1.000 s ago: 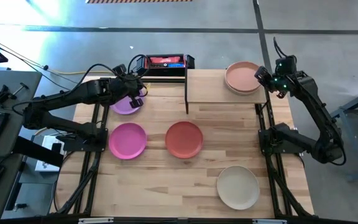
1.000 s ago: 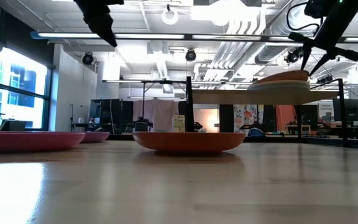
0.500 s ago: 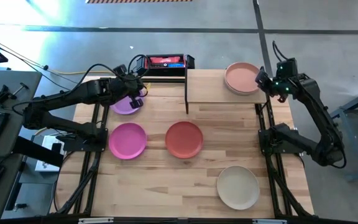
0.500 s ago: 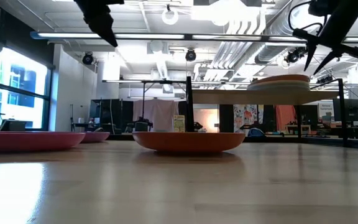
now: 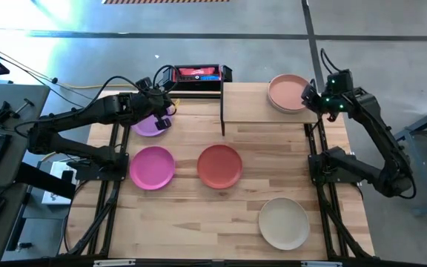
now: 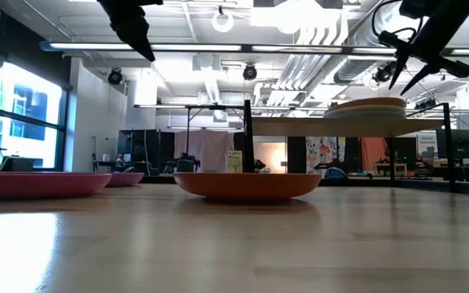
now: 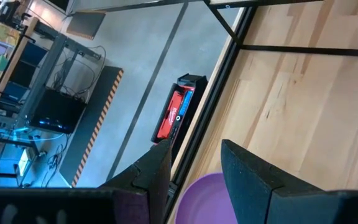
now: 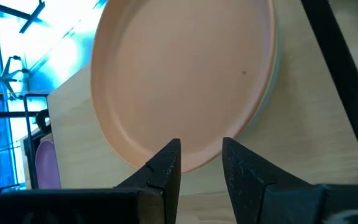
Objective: Place and stack plates onto a shelf
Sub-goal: Stack the brown plate on top of the light orange plate on the shelf, then put the pink plate on the shelf
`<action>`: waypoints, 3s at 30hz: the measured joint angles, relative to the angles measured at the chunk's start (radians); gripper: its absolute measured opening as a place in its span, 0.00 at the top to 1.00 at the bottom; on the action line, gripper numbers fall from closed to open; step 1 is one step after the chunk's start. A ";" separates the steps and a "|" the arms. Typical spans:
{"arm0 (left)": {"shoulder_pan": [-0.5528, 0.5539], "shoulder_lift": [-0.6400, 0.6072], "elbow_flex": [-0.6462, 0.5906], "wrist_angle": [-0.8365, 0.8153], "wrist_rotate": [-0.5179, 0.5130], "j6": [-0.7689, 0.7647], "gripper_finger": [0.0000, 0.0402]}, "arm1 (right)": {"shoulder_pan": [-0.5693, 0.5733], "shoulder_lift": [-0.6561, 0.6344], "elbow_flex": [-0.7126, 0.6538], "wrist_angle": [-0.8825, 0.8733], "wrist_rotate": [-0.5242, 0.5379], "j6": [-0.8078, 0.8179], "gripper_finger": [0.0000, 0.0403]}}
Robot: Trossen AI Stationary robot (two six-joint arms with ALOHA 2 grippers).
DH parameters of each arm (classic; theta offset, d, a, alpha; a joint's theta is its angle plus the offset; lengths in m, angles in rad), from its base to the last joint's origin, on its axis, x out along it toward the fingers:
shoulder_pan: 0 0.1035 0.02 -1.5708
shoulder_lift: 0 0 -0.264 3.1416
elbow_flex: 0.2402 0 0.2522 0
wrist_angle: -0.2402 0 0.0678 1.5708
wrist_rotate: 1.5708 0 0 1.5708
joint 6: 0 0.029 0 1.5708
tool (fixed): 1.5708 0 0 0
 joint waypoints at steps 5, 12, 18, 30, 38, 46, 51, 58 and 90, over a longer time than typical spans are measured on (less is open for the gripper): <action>0.000 0.000 0.000 0.000 0.000 -0.001 0.68 | 0.031 0.013 0.000 -0.009 0.028 0.012 0.76; 0.000 0.000 0.000 0.000 0.000 -0.027 0.68 | 0.085 0.075 0.000 -0.007 0.097 0.014 0.76; 0.000 0.000 0.000 0.000 0.000 -0.027 0.68 | 0.091 0.086 0.000 -0.003 0.091 0.011 0.76; 0.001 0.000 0.000 -0.051 0.030 -0.123 0.68 | 0.153 -0.015 0.000 -0.007 -0.017 -0.023 0.76; 0.038 0.003 0.000 -0.215 0.179 -0.331 0.68 | 0.399 -0.014 0.000 -0.007 -0.016 0.064 0.76; 0.064 0.002 -0.026 -0.287 0.361 -0.400 0.68 | 0.672 0.000 0.000 -0.005 0.134 0.231 0.76; 0.073 0.002 -0.137 -0.275 0.420 -0.310 0.68 | 0.774 0.045 0.000 0.017 0.174 0.274 0.76; 0.073 0.003 -0.248 -0.246 0.450 -0.374 0.68 | 0.864 0.121 0.000 0.076 0.174 0.292 0.76; -0.238 0.009 -0.429 -0.109 0.761 -0.878 0.68 | 1.061 0.362 0.000 0.133 0.128 0.378 0.76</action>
